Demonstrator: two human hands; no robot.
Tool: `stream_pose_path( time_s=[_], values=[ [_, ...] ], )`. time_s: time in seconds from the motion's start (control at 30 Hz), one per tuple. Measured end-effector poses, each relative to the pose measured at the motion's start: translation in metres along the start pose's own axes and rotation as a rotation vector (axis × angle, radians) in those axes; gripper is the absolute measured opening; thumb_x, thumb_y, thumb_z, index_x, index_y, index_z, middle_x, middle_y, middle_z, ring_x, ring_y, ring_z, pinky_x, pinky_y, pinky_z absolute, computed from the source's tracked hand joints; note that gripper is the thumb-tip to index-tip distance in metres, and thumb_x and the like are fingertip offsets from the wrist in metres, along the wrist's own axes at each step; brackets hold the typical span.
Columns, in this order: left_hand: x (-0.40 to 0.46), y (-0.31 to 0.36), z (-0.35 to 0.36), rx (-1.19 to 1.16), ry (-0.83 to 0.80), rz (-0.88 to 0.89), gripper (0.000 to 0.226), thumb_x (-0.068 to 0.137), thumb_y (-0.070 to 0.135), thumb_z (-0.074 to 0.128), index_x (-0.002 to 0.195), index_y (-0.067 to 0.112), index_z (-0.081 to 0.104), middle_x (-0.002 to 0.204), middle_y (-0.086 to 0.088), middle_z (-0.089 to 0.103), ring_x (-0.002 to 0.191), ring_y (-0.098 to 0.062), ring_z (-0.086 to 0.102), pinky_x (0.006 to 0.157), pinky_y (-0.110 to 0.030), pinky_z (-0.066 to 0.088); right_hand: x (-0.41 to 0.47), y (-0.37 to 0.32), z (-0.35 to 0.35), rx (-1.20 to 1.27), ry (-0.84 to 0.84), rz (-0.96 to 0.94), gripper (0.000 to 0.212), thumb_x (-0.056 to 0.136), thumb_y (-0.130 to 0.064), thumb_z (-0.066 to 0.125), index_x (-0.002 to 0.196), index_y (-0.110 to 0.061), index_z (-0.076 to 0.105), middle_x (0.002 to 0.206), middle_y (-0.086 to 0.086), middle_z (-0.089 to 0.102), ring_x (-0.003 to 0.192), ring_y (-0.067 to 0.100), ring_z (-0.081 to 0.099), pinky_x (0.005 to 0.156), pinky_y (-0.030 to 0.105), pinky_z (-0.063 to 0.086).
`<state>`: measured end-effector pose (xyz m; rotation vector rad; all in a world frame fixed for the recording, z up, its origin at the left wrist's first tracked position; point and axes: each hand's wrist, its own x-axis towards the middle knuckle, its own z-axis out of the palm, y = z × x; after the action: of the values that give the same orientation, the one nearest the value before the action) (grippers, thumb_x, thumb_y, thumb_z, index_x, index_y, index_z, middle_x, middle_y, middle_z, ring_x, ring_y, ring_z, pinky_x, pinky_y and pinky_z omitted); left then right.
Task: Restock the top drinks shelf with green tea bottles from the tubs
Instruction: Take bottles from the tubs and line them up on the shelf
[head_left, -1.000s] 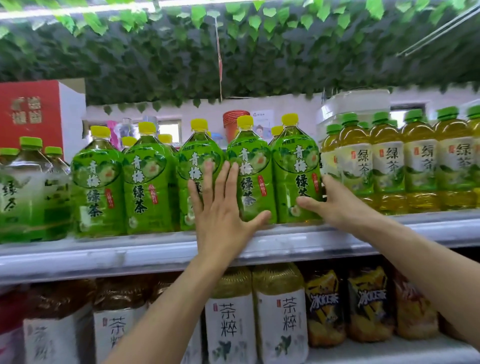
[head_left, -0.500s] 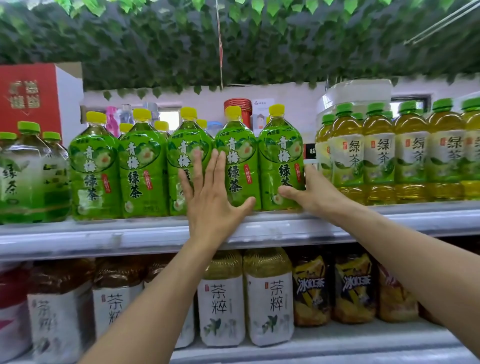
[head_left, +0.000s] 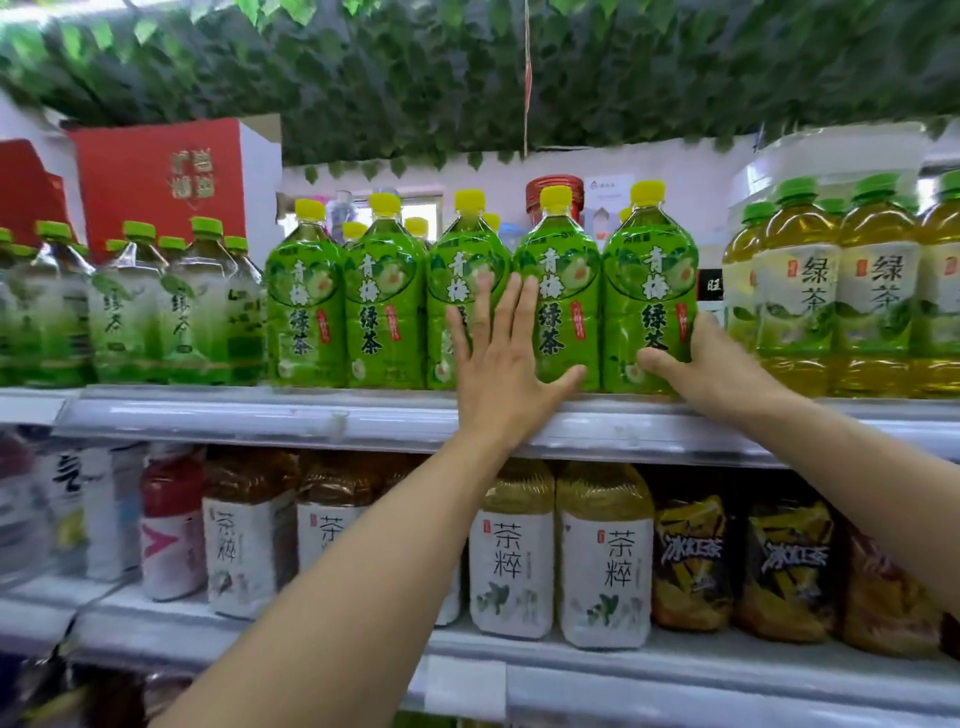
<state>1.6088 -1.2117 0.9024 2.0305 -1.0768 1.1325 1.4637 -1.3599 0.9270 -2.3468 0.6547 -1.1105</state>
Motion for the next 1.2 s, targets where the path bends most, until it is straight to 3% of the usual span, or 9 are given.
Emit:
stream_pose_path(
  time_s=[0.1, 0.2, 0.3, 0.4, 0.53, 0.67, 0.87, 1.03, 1.2],
  values=[
    [-0.001, -0.014, -0.007, -0.072, -0.016, 0.073, 0.097, 0.089, 0.067, 0.055, 0.161, 0.024, 0.006, 0.17, 0.007, -0.002, 0.152, -0.014, -0.024, 0.124, -0.048, -0.014, -0.003, -0.006, 0.0, -0.005, -0.003, 0.019, 0.044, 0.093, -0.043, 0.063, 0.121, -0.013, 0.047, 0.105, 0.003, 0.062, 0.1, 0.024, 0.059, 0.082, 0.035, 0.043],
    [-0.01, -0.039, -0.022, -0.281, -0.001, 0.207, 0.088, 0.089, 0.053, 0.067, 0.159, 0.023, 0.022, 0.168, 0.004, 0.009, 0.155, -0.011, -0.002, 0.127, -0.04, 0.0, -0.009, -0.011, 0.003, 0.025, 0.072, -0.011, 0.046, 0.09, -0.033, 0.069, 0.125, -0.012, 0.047, 0.111, 0.002, 0.061, 0.108, 0.022, 0.058, 0.09, 0.034, 0.042],
    [-0.022, -0.085, -0.039, -0.38, 0.102, 0.205, 0.084, 0.088, 0.041, 0.074, 0.156, 0.019, 0.031, 0.165, 0.002, 0.018, 0.153, -0.014, 0.01, 0.126, -0.037, 0.012, -0.017, -0.023, 0.02, -0.007, 0.361, -0.097, 0.078, 0.085, -0.022, 0.075, 0.146, -0.007, 0.029, 0.137, 0.016, 0.042, 0.129, 0.03, 0.039, 0.11, 0.042, 0.031],
    [-0.021, -0.152, -0.057, -0.348, 0.245, 0.052, 0.09, 0.084, 0.036, 0.079, 0.155, 0.013, 0.028, 0.161, -0.007, 0.02, 0.151, -0.022, 0.015, 0.126, -0.041, 0.015, -0.022, -0.069, 0.05, -0.101, 0.555, -0.362, 0.087, 0.08, -0.021, 0.079, 0.147, -0.001, 0.027, 0.144, 0.022, 0.033, 0.132, 0.036, 0.033, 0.115, 0.044, 0.027],
    [-0.002, -0.227, -0.08, -0.384, 0.152, -0.188, 0.112, 0.081, 0.037, 0.082, 0.159, 0.009, 0.006, 0.165, -0.011, 0.009, 0.153, -0.021, 0.007, 0.127, -0.039, 0.009, -0.019, -0.148, 0.1, -0.343, 0.436, -0.704, 0.1, 0.071, -0.034, 0.084, 0.149, -0.006, 0.029, 0.146, 0.02, 0.036, 0.135, 0.035, 0.035, 0.118, 0.045, 0.024],
    [0.015, -0.254, -0.085, -0.648, -0.175, -0.34, 0.14, 0.07, 0.045, 0.087, 0.158, 0.019, -0.019, 0.169, -0.009, 0.003, 0.154, -0.025, 0.013, 0.124, -0.043, 0.017, -0.014, -0.192, 0.136, -0.697, 0.274, -0.683, 0.116, 0.072, -0.056, 0.078, 0.156, -0.021, 0.007, 0.158, 0.015, 0.021, 0.142, 0.033, 0.035, 0.123, 0.053, 0.003],
    [0.028, -0.257, -0.081, -0.714, -0.309, -0.413, 0.131, 0.064, 0.045, 0.092, 0.157, 0.027, 0.003, 0.156, -0.015, 0.039, 0.123, -0.035, 0.058, 0.108, -0.053, 0.045, -0.012, -0.203, 0.149, -0.939, 0.195, -0.604, 0.122, 0.073, -0.063, 0.073, 0.156, -0.029, -0.01, 0.164, 0.015, 0.0, 0.15, 0.033, 0.019, 0.113, 0.035, -0.015],
    [0.03, -0.259, -0.075, -0.727, -0.258, -0.426, 0.127, 0.066, 0.04, 0.092, 0.157, 0.023, 0.006, 0.153, -0.014, 0.043, 0.13, -0.036, 0.052, 0.11, -0.05, 0.042, -0.014, -0.206, 0.138, -1.033, 0.089, -0.589, 0.118, 0.076, -0.062, 0.072, 0.156, -0.032, -0.009, 0.163, 0.014, -0.018, 0.152, 0.034, 0.003, 0.103, 0.028, -0.024],
    [0.03, -0.261, -0.082, -0.799, -0.346, -0.427, 0.129, 0.069, 0.035, 0.09, 0.159, 0.025, -0.001, 0.158, -0.016, 0.035, 0.124, -0.032, 0.057, 0.1, -0.048, 0.046, -0.015, -0.206, 0.138, -1.038, 0.079, -0.596, 0.119, 0.07, -0.064, 0.076, 0.158, -0.03, 0.004, 0.164, 0.015, -0.01, 0.151, 0.036, 0.008, 0.106, 0.032, -0.021]
  ],
)
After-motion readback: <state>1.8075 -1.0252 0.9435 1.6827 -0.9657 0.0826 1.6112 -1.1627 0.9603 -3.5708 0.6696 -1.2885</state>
